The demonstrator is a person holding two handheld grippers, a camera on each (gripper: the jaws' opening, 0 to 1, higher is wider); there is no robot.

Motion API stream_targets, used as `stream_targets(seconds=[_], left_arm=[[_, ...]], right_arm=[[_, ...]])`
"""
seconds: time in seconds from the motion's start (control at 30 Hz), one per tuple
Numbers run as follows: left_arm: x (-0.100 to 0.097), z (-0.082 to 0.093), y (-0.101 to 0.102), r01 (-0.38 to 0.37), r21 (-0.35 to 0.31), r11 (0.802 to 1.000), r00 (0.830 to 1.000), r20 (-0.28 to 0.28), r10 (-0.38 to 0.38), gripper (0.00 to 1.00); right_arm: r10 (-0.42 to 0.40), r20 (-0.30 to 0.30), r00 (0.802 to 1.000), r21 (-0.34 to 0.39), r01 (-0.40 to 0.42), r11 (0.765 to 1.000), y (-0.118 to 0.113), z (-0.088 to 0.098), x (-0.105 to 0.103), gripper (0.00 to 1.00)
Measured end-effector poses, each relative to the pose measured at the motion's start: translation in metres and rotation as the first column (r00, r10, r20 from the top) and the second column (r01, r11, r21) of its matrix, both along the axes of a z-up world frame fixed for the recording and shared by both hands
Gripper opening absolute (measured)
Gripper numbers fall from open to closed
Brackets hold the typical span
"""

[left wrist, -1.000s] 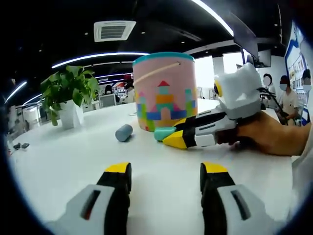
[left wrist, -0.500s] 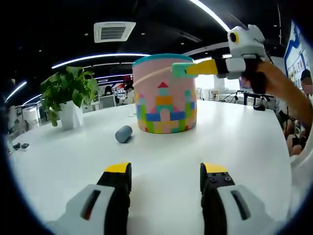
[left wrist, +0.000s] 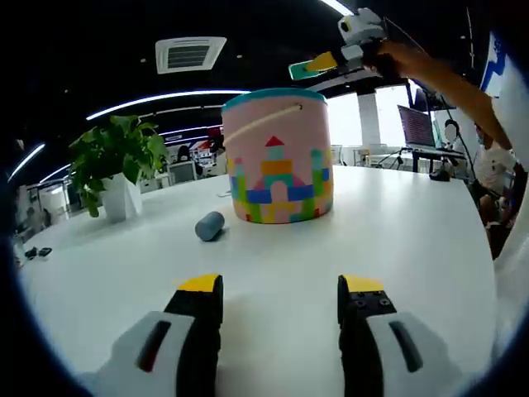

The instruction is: Arrange the toys in the designated storage area by placing each visible toy with the group until no toy remains scattered across the table.

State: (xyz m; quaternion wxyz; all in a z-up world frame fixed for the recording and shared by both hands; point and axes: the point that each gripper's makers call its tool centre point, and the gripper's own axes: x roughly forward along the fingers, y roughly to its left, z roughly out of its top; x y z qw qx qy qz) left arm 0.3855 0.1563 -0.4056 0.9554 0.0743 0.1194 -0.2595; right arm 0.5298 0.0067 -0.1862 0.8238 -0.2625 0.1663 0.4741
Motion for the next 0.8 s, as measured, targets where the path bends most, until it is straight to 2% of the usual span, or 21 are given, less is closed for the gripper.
stream_targets(seconds=[0.03,0.07,0.1,0.2,0.27,0.3,0.37,0.47,0.67,0.8], left_arm=[[0.000,0.000,0.000,-0.003,-0.002,1.000,1.000,0.000,0.003,0.57],[0.000,0.000,0.001,-0.004,-0.004,1.000,1.000,-0.001,0.004,0.57],[0.000,0.000,0.001,-0.005,-0.006,1.000,1.000,-0.001,0.005,0.57],[0.000,0.001,0.001,-0.007,-0.006,1.000,1.000,0.004,0.007,0.57],[0.000,0.001,0.001,-0.009,-0.009,1.000,1.000,0.004,0.009,0.57],[0.000,0.001,0.001,-0.009,-0.010,1.000,1.000,0.004,0.009,0.58],[0.000,0.001,0.001,-0.008,-0.012,1.000,1.000,0.003,0.008,0.58],[0.000,0.001,0.002,-0.006,-0.009,1.000,1.000,0.005,0.006,0.58],[0.001,0.002,0.003,-0.005,-0.020,1.000,1.000,0.006,0.006,0.58],[0.001,0.002,0.002,-0.001,-0.020,1.000,1.000,0.007,0.001,0.58]], right_arm=[[0.006,-0.023,1.000,-0.047,-0.007,0.999,-0.002,-0.003,0.006,0.20],[0.008,-0.019,1.000,-0.070,-0.009,0.997,-0.002,-0.002,0.014,0.20],[0.015,-0.048,0.999,-0.111,-0.020,0.994,-0.004,-0.006,0.019,0.20],[0.007,-0.081,0.997,-0.184,-0.022,0.983,-0.009,-0.009,0.036,0.20],[0.000,-0.138,0.990,-0.215,-0.030,0.976,-0.012,-0.011,0.042,0.20],[0.005,-0.134,0.991,-0.211,-0.033,0.977,-0.010,-0.009,0.046,0.20],[0.003,-0.218,0.976,-0.242,-0.057,0.969,-0.010,-0.012,0.044,0.20],[0.003,-0.283,0.959,-0.270,-0.083,0.959,-0.011,-0.015,0.046,0.20],[-0.031,-0.340,0.940,-0.356,-0.098,0.929,-0.013,-0.022,0.054,0.20],[-0.036,-0.348,0.937,-0.406,-0.116,0.906,-0.009,-0.024,0.058,0.20]])
